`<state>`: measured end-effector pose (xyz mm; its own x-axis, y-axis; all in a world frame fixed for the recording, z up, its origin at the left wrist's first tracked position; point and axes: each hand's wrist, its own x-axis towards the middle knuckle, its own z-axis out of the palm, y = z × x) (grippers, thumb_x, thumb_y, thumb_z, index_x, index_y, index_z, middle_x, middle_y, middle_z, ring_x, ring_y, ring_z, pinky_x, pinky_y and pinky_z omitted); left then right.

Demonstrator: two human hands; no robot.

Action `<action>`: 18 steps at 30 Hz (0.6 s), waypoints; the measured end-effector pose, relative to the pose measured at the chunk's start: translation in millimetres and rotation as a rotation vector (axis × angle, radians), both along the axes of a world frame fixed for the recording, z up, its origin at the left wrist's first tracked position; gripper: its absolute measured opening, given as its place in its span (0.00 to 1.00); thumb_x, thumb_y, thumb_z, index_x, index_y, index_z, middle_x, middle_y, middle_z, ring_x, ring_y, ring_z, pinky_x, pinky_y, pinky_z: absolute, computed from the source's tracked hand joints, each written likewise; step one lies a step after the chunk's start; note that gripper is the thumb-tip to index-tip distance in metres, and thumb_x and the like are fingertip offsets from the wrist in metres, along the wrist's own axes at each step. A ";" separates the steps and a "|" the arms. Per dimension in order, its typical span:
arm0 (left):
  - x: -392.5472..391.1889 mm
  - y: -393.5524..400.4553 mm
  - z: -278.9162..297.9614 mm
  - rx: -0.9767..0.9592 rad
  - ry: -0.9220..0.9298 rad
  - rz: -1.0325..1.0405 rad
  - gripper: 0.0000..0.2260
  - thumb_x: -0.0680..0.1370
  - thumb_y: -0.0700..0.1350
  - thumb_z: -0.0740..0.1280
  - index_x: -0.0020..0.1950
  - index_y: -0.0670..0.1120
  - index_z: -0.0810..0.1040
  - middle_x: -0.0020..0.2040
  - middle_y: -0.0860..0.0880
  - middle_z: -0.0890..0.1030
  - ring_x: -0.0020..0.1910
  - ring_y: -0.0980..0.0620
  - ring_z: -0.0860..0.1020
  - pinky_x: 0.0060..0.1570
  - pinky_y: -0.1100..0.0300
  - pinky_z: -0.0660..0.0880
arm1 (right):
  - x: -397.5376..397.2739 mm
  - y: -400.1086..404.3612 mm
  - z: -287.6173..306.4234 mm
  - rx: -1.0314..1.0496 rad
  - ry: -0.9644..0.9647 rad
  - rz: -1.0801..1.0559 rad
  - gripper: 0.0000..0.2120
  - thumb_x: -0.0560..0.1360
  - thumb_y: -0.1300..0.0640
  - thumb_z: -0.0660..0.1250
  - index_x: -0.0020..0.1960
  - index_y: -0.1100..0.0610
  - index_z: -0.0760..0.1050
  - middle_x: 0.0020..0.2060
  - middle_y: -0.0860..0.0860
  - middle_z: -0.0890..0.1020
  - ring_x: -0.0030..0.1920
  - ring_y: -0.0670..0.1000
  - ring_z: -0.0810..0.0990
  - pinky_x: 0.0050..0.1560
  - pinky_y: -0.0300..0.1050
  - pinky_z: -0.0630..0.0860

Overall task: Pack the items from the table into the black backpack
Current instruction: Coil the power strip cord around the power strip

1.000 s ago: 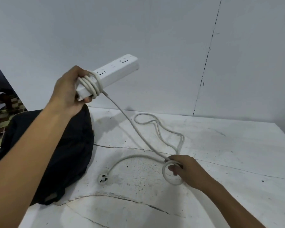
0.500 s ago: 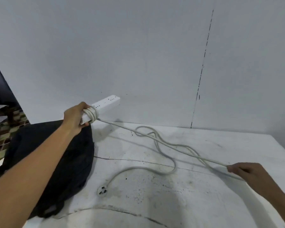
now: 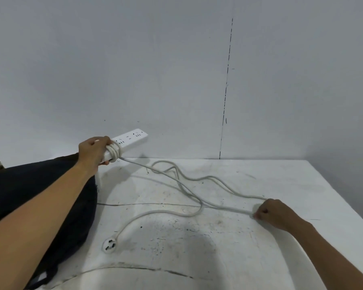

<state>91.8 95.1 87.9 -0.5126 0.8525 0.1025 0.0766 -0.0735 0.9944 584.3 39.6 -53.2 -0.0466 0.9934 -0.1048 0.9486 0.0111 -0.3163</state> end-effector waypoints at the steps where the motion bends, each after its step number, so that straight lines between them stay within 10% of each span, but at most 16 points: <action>1: 2.2 0.0 -0.6 -0.003 0.015 -0.007 0.05 0.72 0.40 0.68 0.37 0.44 0.78 0.37 0.44 0.76 0.29 0.47 0.73 0.21 0.64 0.68 | -1.9 -0.4 -1.1 -0.007 -0.031 -0.014 0.16 0.72 0.46 0.69 0.30 0.53 0.75 0.26 0.46 0.73 0.26 0.43 0.69 0.29 0.38 0.62; 5: 11.2 0.1 -1.9 -0.013 0.061 -0.055 0.03 0.72 0.39 0.68 0.39 0.42 0.80 0.39 0.43 0.78 0.30 0.45 0.74 0.21 0.63 0.69 | -18.5 -4.3 10.6 -0.044 -0.264 -0.030 0.04 0.74 0.52 0.64 0.46 0.51 0.76 0.46 0.47 0.80 0.47 0.47 0.79 0.43 0.39 0.73; 7: 21.5 0.6 -0.2 -0.011 0.078 -0.103 0.04 0.73 0.38 0.67 0.41 0.40 0.81 0.39 0.43 0.79 0.29 0.44 0.74 0.21 0.63 0.68 | -35.3 -2.7 24.4 -0.051 -0.346 -0.004 0.14 0.76 0.58 0.60 0.60 0.52 0.73 0.61 0.50 0.75 0.61 0.51 0.76 0.58 0.43 0.73; 18: 113.7 -17.5 21.2 0.028 -0.054 -0.425 0.06 0.73 0.35 0.63 0.42 0.39 0.80 0.31 0.44 0.75 0.22 0.47 0.71 0.20 0.64 0.64 | -205.8 44.8 59.4 0.301 0.397 0.115 0.35 0.77 0.44 0.62 0.77 0.52 0.49 0.75 0.55 0.59 0.76 0.57 0.54 0.74 0.60 0.51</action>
